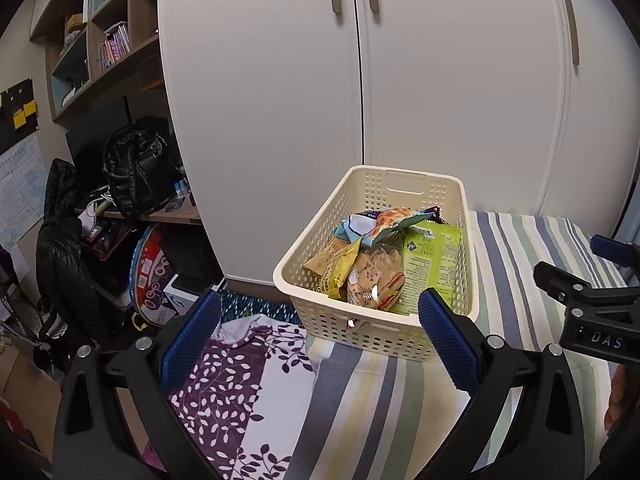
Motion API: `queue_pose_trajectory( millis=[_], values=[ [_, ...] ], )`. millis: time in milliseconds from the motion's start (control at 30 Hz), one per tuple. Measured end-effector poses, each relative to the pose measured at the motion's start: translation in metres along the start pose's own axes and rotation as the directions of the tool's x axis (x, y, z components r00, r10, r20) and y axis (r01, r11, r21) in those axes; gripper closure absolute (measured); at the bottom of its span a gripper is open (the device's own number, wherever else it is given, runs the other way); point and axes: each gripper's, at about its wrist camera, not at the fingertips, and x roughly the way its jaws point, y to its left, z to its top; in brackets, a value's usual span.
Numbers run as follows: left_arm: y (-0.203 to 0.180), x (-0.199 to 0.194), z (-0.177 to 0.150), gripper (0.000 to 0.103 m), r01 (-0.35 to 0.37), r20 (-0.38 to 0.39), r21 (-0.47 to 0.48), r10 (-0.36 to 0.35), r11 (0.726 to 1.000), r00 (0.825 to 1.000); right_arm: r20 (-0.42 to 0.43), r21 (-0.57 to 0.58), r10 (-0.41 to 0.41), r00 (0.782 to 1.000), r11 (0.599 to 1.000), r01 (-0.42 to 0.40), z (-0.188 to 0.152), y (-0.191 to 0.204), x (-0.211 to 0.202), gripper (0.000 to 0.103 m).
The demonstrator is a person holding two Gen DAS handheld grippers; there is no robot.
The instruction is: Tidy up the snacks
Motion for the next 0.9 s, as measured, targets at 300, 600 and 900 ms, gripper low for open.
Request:
queue_pose_trajectory(
  millis=[300,600,900],
  values=[
    [0.003,-0.029,0.0,0.003,-0.068,0.056,-0.004,0.068,0.998,0.996,0.124,-0.066,-0.072,0.99,0.995,0.081,-0.002,0.015,-0.039,0.005],
    [0.013,-0.039,-0.001,0.003,-0.131,0.083,-0.03,0.133,0.991,0.988,0.115,-0.031,-0.039,0.993,0.999,0.043,0.004,0.019,-0.048,0.005],
    [0.014,-0.05,-0.003,0.003,-0.159,0.112,-0.038,0.163,0.986,0.98,0.167,-0.037,-0.052,0.985,0.998,0.059,0.0,0.029,-0.059,0.005]
  ],
)
